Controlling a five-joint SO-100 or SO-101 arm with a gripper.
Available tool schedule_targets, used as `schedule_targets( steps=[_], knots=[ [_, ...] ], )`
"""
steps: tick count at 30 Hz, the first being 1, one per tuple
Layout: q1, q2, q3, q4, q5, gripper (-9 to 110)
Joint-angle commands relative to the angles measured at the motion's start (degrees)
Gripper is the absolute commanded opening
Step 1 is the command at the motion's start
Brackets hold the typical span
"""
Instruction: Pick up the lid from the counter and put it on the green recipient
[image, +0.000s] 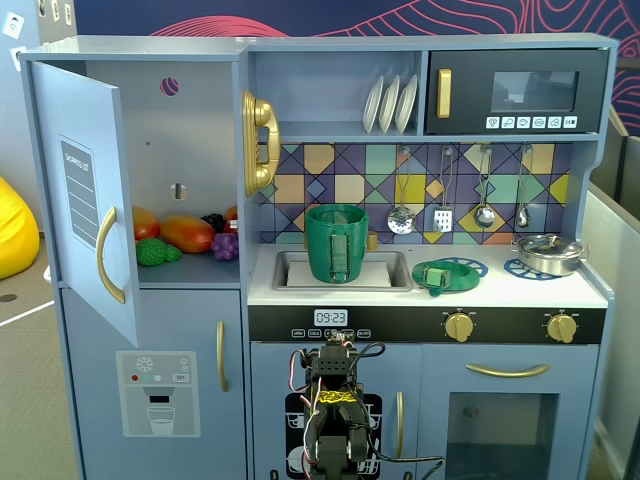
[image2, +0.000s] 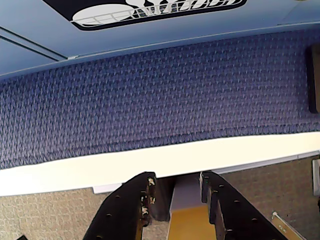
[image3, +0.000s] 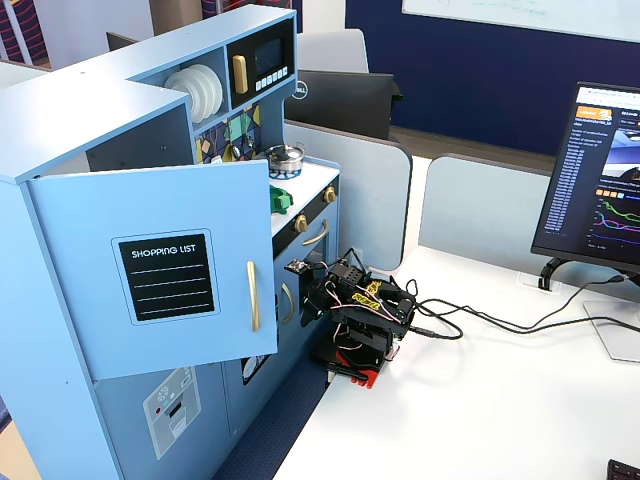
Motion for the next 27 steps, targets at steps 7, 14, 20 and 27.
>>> schedule_targets(
  steps=[7, 14, 20, 27],
  knots=[
    [1.8, -0.3, 0.1, 10.6, -1.1, 0],
    [2.4, -0.4, 0.0, 9.6, -1.3, 0],
    [14.9, -9.5, -10.6, -12.0, -12.3, 0],
    [26.6, -21.4, -30.5, -31.4, -15.4, 0]
  ],
)
